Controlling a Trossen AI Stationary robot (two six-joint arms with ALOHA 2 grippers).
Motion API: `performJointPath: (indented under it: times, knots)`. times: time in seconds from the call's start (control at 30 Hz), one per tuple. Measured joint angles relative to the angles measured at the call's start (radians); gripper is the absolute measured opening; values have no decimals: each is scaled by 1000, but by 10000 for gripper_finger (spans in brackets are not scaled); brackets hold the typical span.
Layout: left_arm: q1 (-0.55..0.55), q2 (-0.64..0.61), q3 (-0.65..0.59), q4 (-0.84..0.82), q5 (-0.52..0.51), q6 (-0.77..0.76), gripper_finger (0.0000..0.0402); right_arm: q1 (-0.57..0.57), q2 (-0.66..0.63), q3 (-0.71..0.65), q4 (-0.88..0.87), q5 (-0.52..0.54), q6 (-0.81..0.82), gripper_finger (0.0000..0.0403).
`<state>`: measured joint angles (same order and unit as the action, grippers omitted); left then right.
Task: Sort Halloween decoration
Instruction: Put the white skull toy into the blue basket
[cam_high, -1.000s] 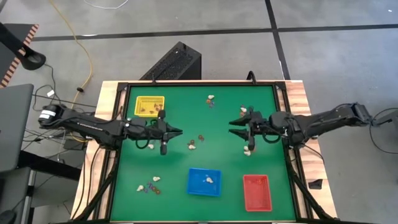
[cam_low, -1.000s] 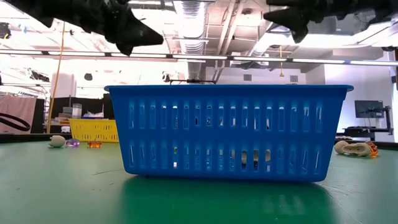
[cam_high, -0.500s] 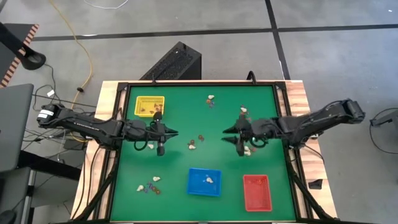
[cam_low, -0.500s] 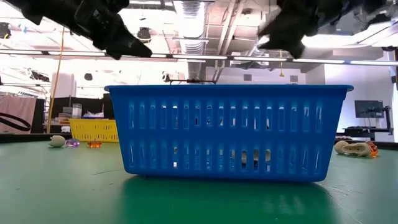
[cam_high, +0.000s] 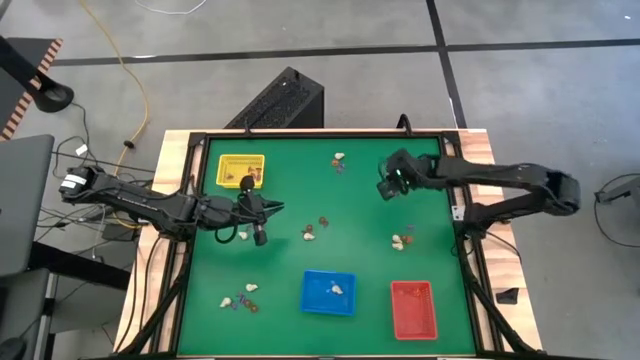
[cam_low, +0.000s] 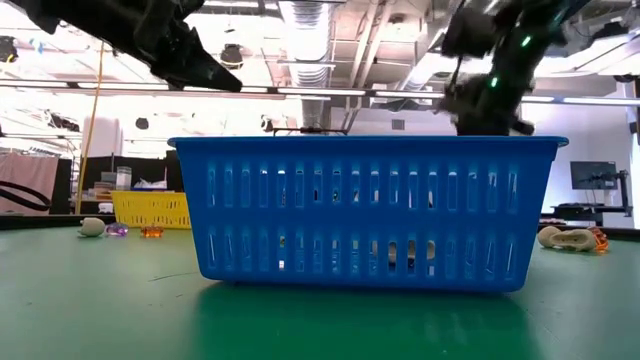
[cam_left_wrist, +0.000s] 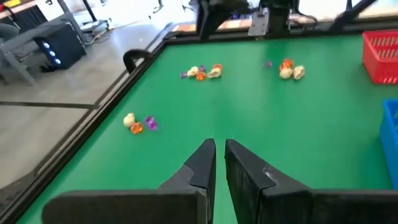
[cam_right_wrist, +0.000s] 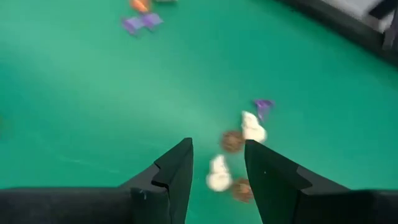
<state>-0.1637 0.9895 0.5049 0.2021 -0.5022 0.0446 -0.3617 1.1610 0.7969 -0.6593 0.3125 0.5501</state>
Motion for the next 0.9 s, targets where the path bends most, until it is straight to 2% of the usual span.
performJointPath:
  times: [0.13, 0.23, 0.43, 0.57, 0.9]
  knots:
    - [18, 13, 0, -8, 13, 3, 37, -149, 100, -1, 36, -90, -55, 182]
    - [32, 25, 1, -2, 51, -2, 53, -218, 164, -1, 48, -131, -81, 194]
    - [43, 50, 0, -9, 152, -30, 108, -250, 254, -1, 104, -131, -113, 223]
    - [43, 59, 0, -20, 150, -36, 138, -256, 305, -1, 143, -136, -130, 230]
    - [40, 18, 0, -66, 116, -56, 149, -264, 400, -1, 153, -135, -141, 230]
